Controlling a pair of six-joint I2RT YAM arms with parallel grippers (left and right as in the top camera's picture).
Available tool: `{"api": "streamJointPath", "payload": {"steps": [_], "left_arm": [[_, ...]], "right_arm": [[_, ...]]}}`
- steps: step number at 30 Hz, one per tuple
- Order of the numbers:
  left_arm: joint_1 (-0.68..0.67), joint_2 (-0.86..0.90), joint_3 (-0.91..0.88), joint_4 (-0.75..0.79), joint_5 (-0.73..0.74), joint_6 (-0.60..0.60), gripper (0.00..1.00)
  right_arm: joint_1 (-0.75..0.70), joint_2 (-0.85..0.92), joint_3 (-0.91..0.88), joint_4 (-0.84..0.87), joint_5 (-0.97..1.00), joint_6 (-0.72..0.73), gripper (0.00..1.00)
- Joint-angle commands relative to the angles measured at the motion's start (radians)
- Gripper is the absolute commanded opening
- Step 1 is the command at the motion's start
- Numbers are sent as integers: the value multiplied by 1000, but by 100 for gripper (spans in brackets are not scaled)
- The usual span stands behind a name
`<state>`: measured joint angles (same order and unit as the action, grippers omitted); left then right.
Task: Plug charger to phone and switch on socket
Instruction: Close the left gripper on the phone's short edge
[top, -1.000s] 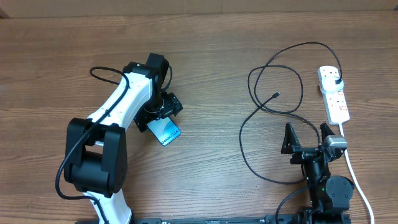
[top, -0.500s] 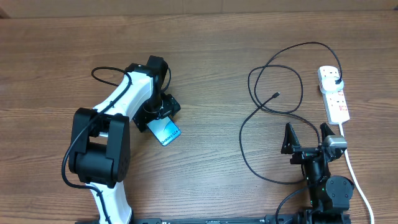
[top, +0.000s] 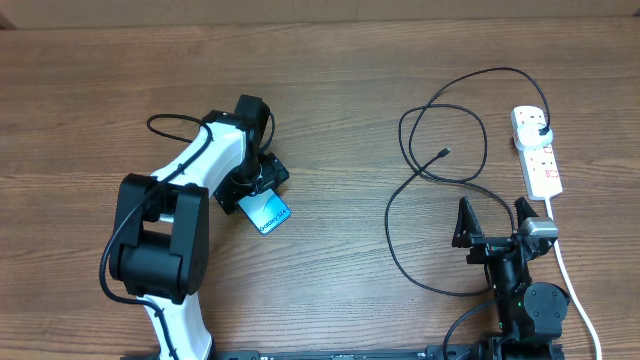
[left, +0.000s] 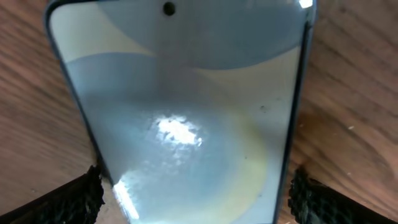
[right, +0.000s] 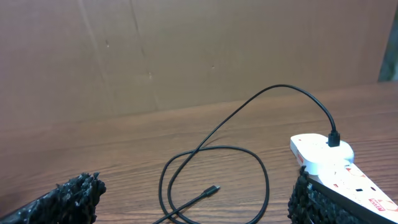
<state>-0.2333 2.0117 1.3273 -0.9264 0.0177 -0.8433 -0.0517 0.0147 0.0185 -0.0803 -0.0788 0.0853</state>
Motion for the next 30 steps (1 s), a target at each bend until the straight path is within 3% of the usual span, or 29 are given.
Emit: {"api": "streamJointPath", "payload": {"steps": [1, 30], "left_arm": [[5, 25, -45, 35, -19, -26, 99], [3, 25, -103, 147, -10, -26, 100]], "right_arm": [[-2, -12, -11, 5, -2, -4, 100], [-2, -12, -11, 5, -2, -5, 100]]}}
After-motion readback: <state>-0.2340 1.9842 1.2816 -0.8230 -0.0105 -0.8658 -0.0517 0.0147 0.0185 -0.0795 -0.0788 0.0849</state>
